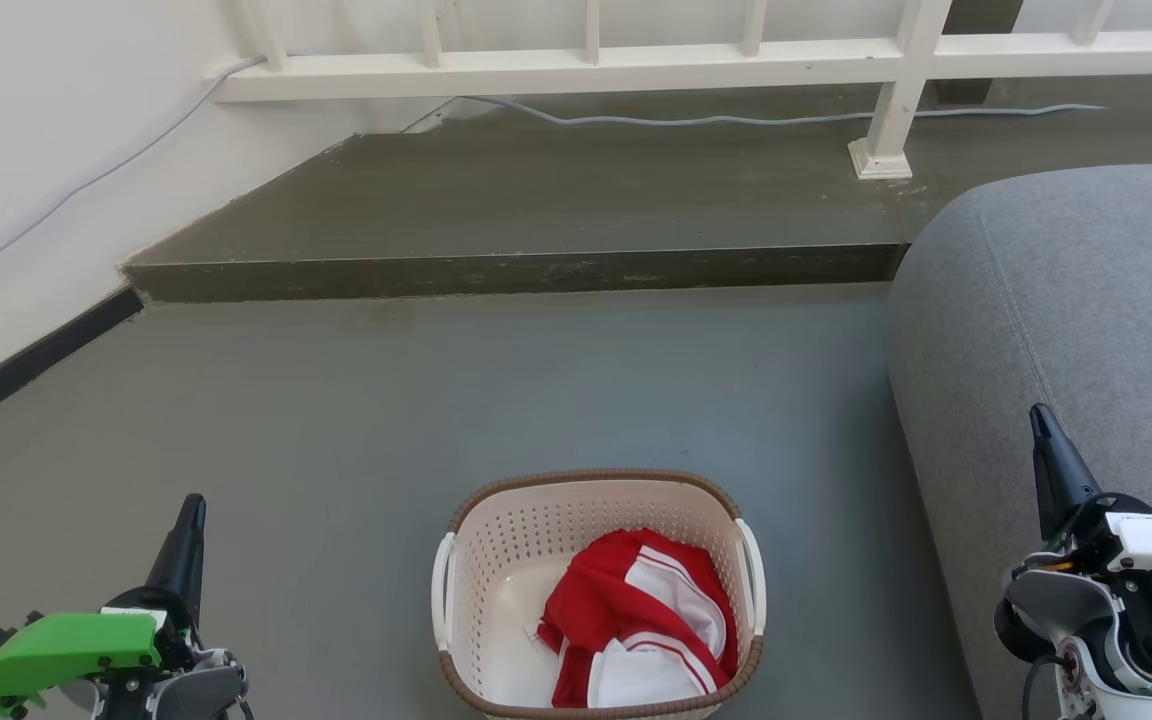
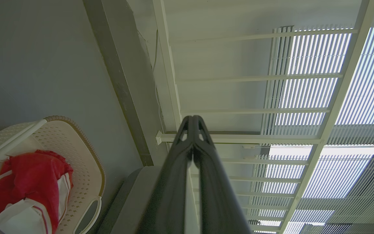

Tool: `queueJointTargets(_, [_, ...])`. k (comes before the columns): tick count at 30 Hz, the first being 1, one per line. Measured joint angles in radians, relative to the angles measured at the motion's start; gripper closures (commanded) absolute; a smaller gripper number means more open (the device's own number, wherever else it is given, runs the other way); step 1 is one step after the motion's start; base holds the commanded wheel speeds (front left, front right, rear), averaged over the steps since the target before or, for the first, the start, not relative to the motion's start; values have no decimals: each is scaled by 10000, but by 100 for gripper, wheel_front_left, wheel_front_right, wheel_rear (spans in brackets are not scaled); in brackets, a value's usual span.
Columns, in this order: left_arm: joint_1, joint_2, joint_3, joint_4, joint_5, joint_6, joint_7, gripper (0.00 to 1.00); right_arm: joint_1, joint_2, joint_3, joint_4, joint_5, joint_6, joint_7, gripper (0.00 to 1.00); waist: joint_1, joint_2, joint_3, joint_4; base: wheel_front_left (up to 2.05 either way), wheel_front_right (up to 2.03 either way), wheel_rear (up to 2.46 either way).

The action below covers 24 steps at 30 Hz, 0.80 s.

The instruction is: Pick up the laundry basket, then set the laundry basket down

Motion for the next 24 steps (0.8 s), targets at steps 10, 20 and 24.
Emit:
queueJointTargets(10, [0, 0, 0, 0, 0, 0, 0, 100, 0, 0, 0, 0, 0, 0, 0, 100, 0, 0, 0, 0, 0, 0, 0])
queueJointTargets(20, [331, -186, -61, 357, 0, 13, -52, 0, 417, 182, 40, 347, -6, -56, -35, 0, 0, 0, 3, 0, 0, 0, 0])
queueJointTargets(24, [325, -186, -104, 326, 75, 13, -128, 0, 417, 180, 56, 311, -180, -56, -125, 0, 0, 0, 0, 9, 0, 0, 0])
